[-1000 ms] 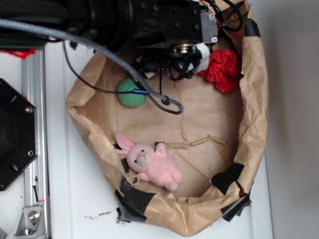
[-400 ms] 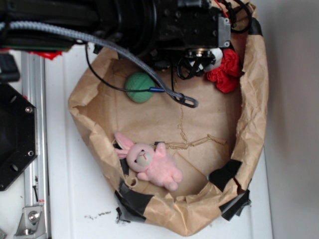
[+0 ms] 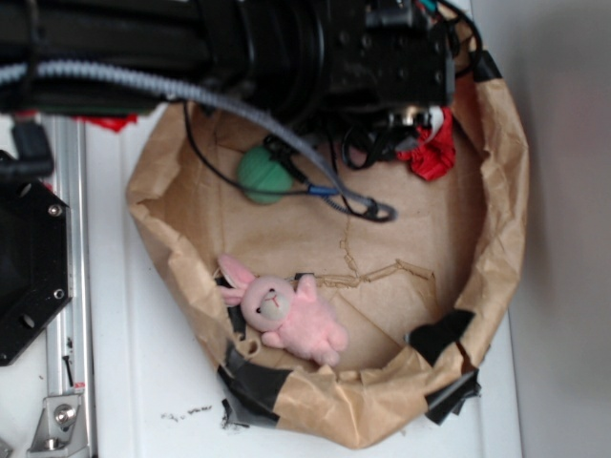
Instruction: Grab the blue ball.
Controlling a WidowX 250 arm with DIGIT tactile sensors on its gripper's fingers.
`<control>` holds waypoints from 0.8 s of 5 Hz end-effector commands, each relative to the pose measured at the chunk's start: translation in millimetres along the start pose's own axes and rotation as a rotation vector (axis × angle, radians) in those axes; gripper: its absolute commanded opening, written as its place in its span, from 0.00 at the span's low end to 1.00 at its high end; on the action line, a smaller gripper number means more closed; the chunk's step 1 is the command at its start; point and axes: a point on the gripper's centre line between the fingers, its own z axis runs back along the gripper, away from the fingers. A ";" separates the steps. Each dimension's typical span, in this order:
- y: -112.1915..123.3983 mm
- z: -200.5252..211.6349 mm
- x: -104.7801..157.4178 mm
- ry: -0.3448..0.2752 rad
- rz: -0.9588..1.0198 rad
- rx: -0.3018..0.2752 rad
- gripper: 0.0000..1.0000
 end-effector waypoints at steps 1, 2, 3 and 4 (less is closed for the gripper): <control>-18.8 80.0 32.8 -0.094 0.079 0.084 0.00; -24.4 100.1 36.0 -0.077 0.157 0.086 0.00; -28.7 111.3 36.3 -0.129 0.322 0.131 0.00; -37.8 124.2 32.4 -0.259 0.592 0.154 0.00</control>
